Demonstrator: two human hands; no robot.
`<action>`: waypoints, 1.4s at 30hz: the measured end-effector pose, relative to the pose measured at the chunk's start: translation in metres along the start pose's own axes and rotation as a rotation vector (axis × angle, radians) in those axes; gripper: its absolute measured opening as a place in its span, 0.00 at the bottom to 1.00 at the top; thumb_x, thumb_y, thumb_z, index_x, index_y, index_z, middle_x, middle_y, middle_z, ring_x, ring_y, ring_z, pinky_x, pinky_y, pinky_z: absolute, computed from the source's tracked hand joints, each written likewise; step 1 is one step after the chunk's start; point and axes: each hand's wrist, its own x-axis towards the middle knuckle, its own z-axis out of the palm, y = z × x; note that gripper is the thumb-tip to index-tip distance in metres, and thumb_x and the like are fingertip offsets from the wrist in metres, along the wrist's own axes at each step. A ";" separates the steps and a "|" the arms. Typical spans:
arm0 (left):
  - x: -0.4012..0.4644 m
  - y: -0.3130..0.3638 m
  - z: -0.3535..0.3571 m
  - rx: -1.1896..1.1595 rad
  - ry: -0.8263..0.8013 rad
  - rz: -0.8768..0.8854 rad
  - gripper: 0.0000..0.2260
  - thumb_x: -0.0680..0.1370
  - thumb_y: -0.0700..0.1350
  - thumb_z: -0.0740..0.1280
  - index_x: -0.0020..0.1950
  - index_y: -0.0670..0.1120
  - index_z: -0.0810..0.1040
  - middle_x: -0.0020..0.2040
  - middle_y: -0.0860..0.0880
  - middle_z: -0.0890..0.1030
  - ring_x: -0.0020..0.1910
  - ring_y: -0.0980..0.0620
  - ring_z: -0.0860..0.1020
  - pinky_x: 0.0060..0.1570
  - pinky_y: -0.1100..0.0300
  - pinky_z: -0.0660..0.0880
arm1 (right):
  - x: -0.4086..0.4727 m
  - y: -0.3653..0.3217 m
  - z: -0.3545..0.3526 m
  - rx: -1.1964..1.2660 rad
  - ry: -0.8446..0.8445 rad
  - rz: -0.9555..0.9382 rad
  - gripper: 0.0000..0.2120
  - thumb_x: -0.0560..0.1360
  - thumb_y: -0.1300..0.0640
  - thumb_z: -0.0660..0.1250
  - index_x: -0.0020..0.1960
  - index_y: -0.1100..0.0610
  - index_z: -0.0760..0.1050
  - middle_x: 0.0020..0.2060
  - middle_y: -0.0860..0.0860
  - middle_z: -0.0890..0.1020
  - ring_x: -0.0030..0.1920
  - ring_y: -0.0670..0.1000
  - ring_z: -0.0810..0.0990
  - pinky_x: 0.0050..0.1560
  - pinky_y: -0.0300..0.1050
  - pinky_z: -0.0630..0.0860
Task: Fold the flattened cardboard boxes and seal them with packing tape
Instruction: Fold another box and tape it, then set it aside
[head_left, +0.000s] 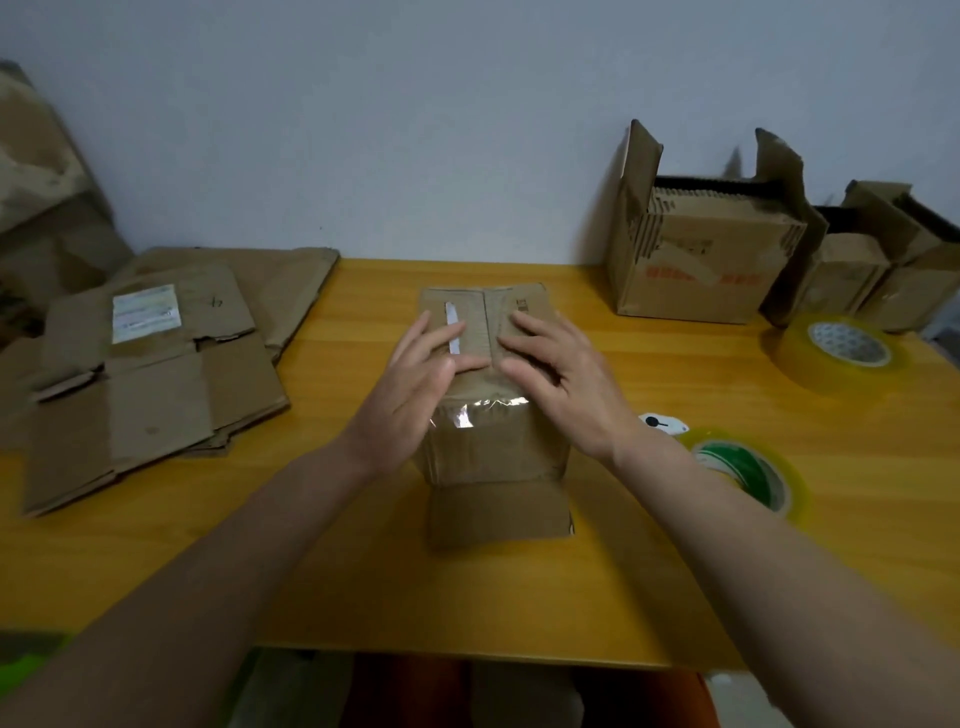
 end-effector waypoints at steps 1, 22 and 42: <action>-0.002 -0.002 0.001 0.002 0.019 0.019 0.19 0.80 0.60 0.47 0.64 0.62 0.73 0.74 0.56 0.63 0.77 0.59 0.47 0.71 0.65 0.46 | 0.000 0.004 -0.001 -0.056 -0.036 -0.022 0.34 0.69 0.30 0.57 0.67 0.48 0.74 0.72 0.45 0.68 0.73 0.43 0.54 0.74 0.47 0.49; -0.029 -0.017 -0.022 0.169 -0.092 0.174 0.36 0.74 0.72 0.53 0.76 0.54 0.61 0.77 0.59 0.57 0.78 0.58 0.46 0.71 0.50 0.55 | 0.011 -0.037 0.000 -0.738 -0.345 -0.187 0.44 0.66 0.25 0.37 0.77 0.44 0.51 0.77 0.49 0.57 0.77 0.54 0.51 0.75 0.58 0.47; -0.020 -0.049 0.010 0.181 0.187 0.342 0.32 0.67 0.53 0.76 0.68 0.50 0.68 0.71 0.48 0.65 0.77 0.46 0.58 0.72 0.48 0.61 | 0.017 -0.051 0.017 -0.669 -0.290 -0.060 0.50 0.61 0.20 0.39 0.76 0.45 0.54 0.77 0.48 0.56 0.77 0.53 0.50 0.74 0.64 0.48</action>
